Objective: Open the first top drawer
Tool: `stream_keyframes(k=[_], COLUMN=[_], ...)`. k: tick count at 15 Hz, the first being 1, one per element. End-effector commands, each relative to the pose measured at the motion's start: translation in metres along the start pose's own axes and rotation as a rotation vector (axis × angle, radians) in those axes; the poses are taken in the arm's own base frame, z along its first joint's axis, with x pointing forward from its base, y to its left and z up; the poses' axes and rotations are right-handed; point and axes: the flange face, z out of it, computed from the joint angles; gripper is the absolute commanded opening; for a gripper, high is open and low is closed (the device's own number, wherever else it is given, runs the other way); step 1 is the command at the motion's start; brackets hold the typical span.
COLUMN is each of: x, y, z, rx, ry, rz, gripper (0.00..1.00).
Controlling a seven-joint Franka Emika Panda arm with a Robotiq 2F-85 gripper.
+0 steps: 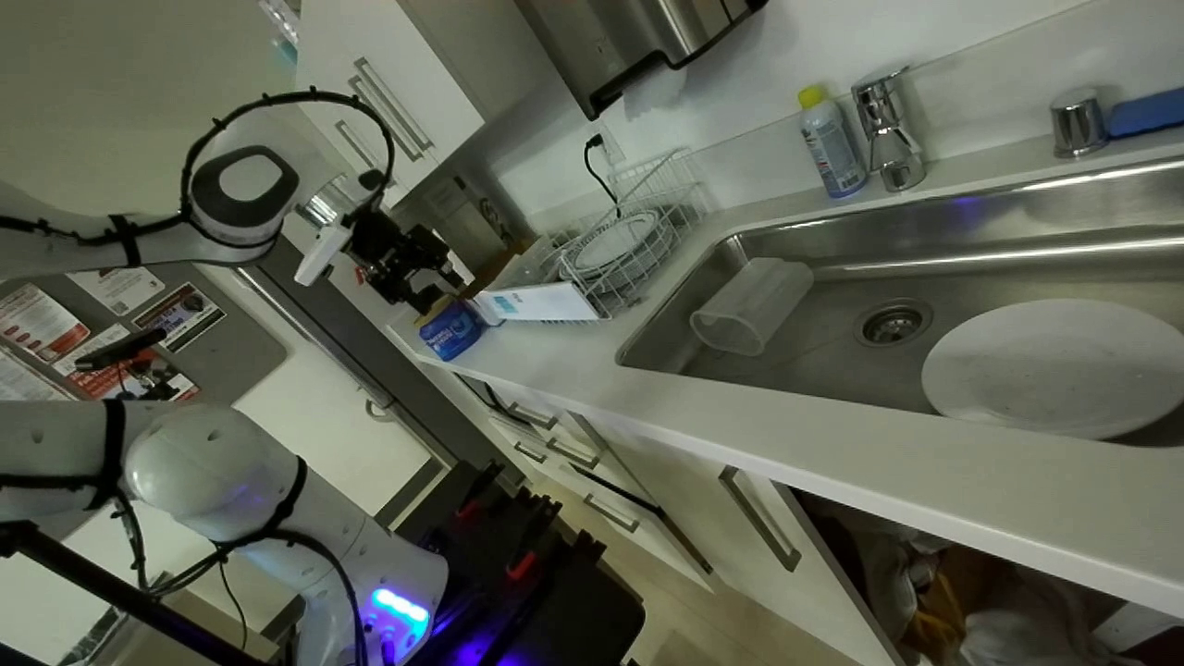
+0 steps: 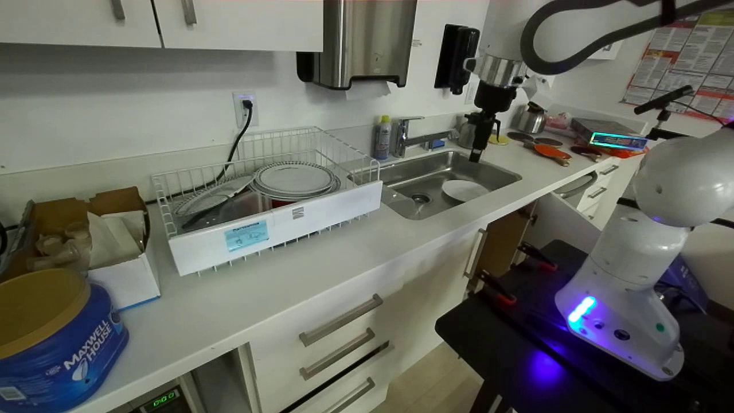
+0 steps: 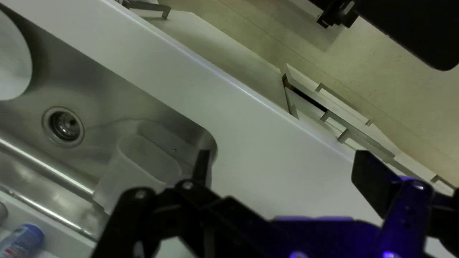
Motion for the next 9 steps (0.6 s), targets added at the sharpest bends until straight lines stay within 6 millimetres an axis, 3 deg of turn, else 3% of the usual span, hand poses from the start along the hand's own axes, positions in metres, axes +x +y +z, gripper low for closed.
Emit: stream_keyframes(k=[1, 2, 3, 4, 9], x=[0.024, 0.027, 0.018, 0.020, 0.019], y=[-0.050, -0.061, -0.047, -0.054, -0.049], z=[0.011, 0.013, 0.008, 0.010, 0.010], rx=[-0.027, -0.030, -0.023, -0.022, -0.013], ry=[0.004, -0.001, -0.006, -0.011, -0.010], rz=[-0.139, -0.179, -0.133, -0.149, -0.135], gripper=[1.00, 1.00, 1.00, 1.00, 1.00])
